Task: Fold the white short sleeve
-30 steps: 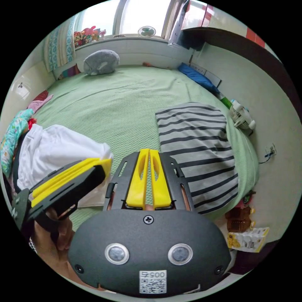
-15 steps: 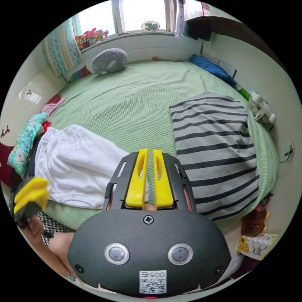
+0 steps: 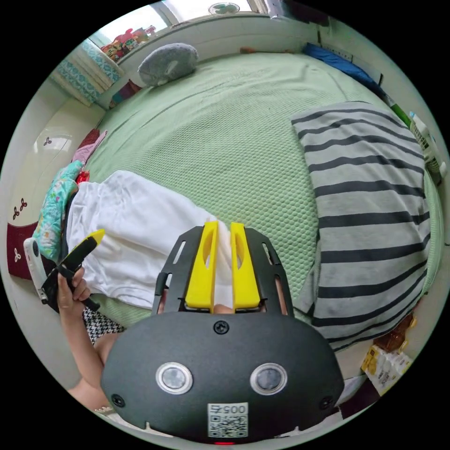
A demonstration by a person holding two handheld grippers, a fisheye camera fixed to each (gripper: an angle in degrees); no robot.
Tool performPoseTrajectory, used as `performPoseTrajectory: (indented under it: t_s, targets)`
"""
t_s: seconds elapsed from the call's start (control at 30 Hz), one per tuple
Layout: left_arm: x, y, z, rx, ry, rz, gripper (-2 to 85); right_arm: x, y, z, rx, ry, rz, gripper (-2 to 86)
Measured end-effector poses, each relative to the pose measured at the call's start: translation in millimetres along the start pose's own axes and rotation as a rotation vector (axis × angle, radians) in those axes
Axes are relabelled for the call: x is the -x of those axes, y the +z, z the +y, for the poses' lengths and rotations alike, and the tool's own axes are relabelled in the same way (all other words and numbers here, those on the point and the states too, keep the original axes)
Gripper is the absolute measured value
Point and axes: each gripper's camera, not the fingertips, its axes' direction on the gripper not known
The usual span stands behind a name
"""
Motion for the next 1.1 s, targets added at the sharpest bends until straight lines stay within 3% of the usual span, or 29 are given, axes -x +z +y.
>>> performPoseTrajectory:
  t_s: [0.17,0.27,0.37,0.63,0.73,0.83,0.97,1.1]
  targets:
    - [-8,7,-8,-0.006,0.031,-0.049,7.8,42,5,3,-0.008,-0.287,-0.077,-1.5]
    - [-6,14,-12,0.005,0.023,-0.049,8.1,71,15,12,0.085,-0.482,-0.212,-1.6]
    - [-4,17,-16,-0.005,0.010,-0.021,8.3,94,37,19,0.224,-0.584,-0.219,-1.6]
    - [-15,45,-25,0.050,0.050,-0.046,8.4,103,51,16,0.264,-0.603,-0.141,-1.1]
    - [-12,80,-29,0.173,0.052,-0.131,8.7,99,39,19,0.227,-0.637,-0.113,-0.7]
    - [-4,88,-28,0.166,0.047,-0.119,8.7,80,10,19,0.124,-0.634,-0.210,0.4]
    - [8,87,-30,0.175,0.006,-0.072,8.4,36,-32,10,-0.130,-0.475,-0.376,5.1]
    - [7,83,-33,0.189,0.033,-0.101,8.0,3,-25,-6,-0.192,-0.261,-0.237,8.5]
